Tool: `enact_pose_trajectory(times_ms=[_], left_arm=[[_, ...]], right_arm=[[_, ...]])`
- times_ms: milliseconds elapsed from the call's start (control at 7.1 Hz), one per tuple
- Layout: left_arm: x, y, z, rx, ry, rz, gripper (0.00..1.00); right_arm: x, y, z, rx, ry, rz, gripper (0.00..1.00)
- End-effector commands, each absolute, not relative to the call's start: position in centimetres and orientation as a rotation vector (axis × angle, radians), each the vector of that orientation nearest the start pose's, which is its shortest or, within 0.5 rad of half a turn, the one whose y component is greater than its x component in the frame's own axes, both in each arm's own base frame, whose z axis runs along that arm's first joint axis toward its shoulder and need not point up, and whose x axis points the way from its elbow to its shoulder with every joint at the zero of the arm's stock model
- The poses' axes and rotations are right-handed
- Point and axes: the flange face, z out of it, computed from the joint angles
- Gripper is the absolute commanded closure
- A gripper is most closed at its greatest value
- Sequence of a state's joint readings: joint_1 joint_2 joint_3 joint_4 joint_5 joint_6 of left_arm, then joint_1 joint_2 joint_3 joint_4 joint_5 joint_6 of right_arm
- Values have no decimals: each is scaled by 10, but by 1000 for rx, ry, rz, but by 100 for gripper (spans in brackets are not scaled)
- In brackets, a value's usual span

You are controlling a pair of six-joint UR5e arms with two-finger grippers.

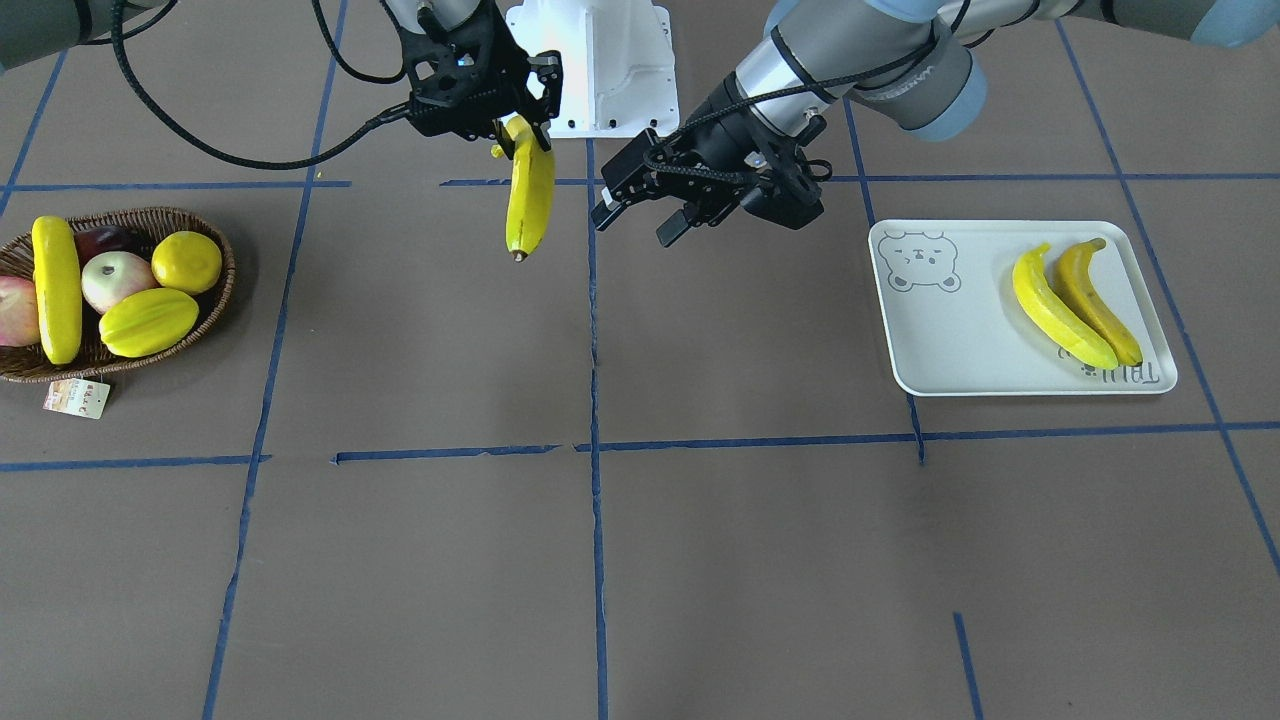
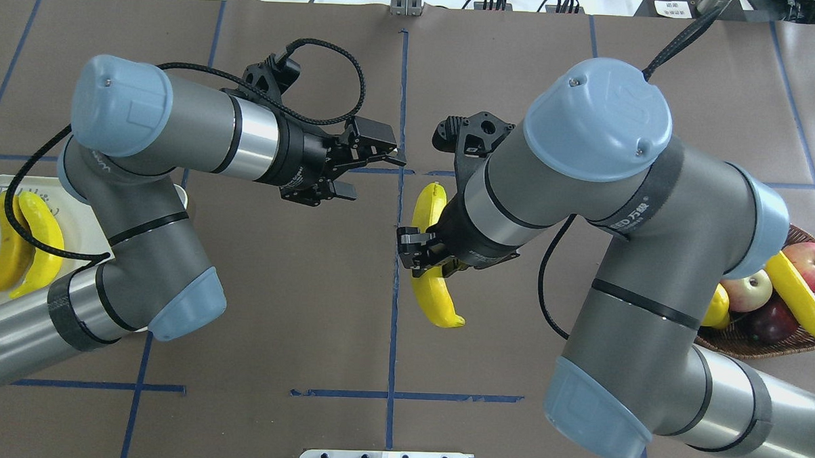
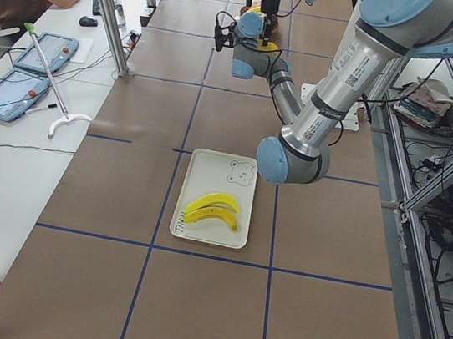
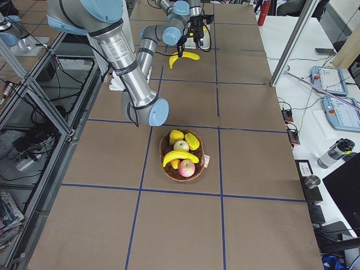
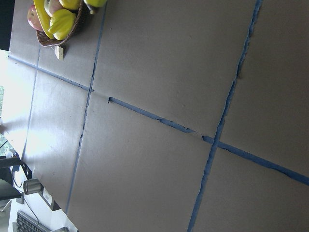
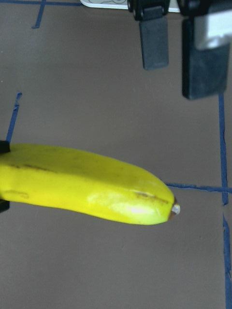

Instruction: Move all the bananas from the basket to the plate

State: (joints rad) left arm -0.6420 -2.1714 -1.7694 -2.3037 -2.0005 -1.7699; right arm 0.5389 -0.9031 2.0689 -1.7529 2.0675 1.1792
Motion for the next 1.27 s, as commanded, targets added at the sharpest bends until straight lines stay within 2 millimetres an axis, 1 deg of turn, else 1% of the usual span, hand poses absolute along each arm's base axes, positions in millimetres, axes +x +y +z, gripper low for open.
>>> enact_pose_trajectory(times_ms=[0,141,282,422,563,704,845,985,1126], left_arm=[[443,-426,123,-34,1566,-327,1],[449,-420,123,-43,1565,-315,1],[454,-414,122,-54,1565,-303,1],[467,-400,123,-78,1562,-280,1],[471,-395,123,-85,1561,-270,1],[471,-394,122,-86,1563,-268,13],[467,-393,122,-79,1590,-254,51],[465,-392,128,-71,1597,-241,81],[461,-392,125,-63,1612,-235,100]], right_arm=[[-434,-344,92,52,-1067,-125,100],[-433,-344,87,61,-1073,-125,100],[-433,-344,86,62,-1075,-126,100],[-433,-343,86,60,-1075,-126,100],[-433,-343,87,60,-1074,-127,100],[-433,-343,87,60,-1074,-127,100],[-433,-343,87,60,-1074,-127,100],[-433,-343,87,59,-1074,-128,100],[-433,-343,87,58,-1075,-129,100]])
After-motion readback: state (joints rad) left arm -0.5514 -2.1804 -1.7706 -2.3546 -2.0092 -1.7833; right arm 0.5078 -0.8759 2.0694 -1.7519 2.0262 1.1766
